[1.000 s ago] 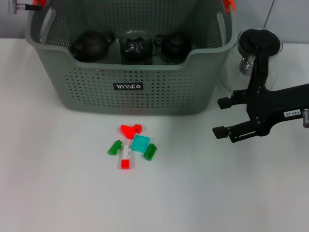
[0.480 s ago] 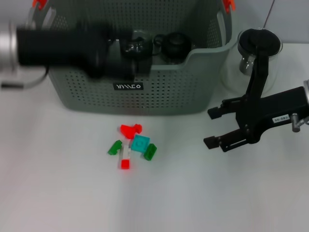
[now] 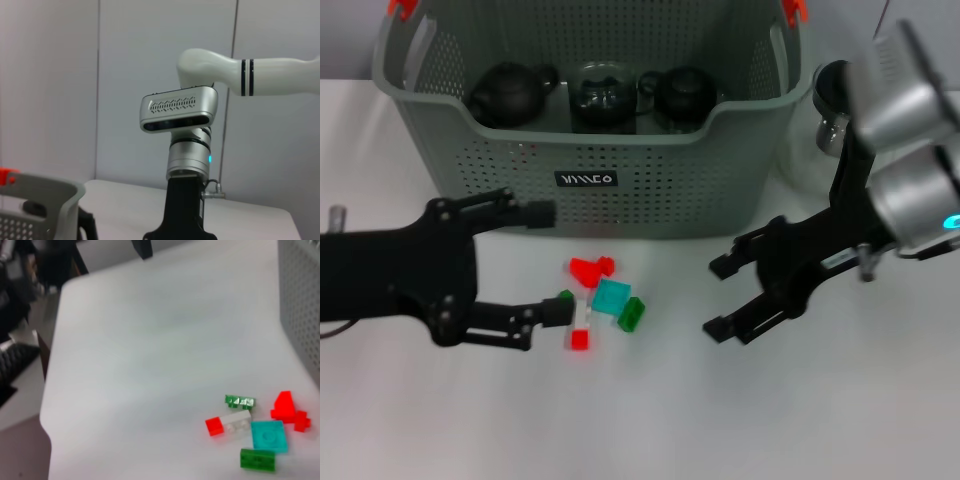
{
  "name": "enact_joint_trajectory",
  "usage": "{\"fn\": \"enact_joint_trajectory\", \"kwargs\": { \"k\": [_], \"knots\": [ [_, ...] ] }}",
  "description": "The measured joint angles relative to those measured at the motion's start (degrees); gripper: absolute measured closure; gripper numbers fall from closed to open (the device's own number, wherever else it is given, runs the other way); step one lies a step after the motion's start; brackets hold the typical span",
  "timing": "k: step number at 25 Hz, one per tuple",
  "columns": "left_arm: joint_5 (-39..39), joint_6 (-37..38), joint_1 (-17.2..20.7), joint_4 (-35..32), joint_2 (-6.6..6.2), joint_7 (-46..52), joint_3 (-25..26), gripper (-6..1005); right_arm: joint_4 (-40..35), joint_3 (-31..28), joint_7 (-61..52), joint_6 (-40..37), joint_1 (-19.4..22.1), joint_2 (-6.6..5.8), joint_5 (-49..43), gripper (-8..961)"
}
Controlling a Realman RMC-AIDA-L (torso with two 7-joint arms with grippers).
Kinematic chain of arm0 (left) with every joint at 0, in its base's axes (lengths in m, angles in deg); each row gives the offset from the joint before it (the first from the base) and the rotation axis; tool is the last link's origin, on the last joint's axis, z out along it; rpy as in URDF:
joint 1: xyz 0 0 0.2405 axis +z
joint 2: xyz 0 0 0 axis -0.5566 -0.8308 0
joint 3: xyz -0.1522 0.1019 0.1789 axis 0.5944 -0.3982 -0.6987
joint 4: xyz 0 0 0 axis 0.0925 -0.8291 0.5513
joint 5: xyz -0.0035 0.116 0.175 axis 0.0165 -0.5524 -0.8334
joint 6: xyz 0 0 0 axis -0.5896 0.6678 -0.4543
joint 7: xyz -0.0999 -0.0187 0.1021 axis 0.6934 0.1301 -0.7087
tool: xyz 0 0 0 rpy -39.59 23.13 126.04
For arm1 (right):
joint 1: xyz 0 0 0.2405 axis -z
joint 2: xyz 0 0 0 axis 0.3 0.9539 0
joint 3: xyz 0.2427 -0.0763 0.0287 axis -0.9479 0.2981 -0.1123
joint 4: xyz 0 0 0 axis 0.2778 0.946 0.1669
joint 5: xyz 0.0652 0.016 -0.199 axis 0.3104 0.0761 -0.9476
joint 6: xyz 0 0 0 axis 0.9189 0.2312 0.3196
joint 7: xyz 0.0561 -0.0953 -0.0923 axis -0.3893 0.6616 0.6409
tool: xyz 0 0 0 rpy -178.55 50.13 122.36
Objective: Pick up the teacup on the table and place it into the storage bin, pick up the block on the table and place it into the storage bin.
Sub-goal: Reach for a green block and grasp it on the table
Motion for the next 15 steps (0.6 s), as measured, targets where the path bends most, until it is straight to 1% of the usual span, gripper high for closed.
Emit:
{"fn": "enact_joint_trajectory", "kwargs": {
  "k": [3,5,9,15],
  "knots": [
    [-1.03,0.53,1.23,0.5,0.12,-1.18,0.71,37,0.04,2.4,-2.7,2.23,-2.24,1.72,-3.23,37],
    [-2.33,1.08,1.4,0.5,0.17,-1.58,0.74,37,0.43,5.01,-4.72,4.27,-3.59,2.39,-4.21,37],
    [-5.25,1.78,1.48,0.45,0.18,-1.89,0.75,37,1.59,10.01,-7.94,7.59,-5.02,2.56,-3.19,38],
    [-6.24,1.83,1.44,0.48,0.17,-2.26,0.74,37,4.4,18.1,-11.18,14.33,-7.13,2.8,1.25,38]
  ]
}}
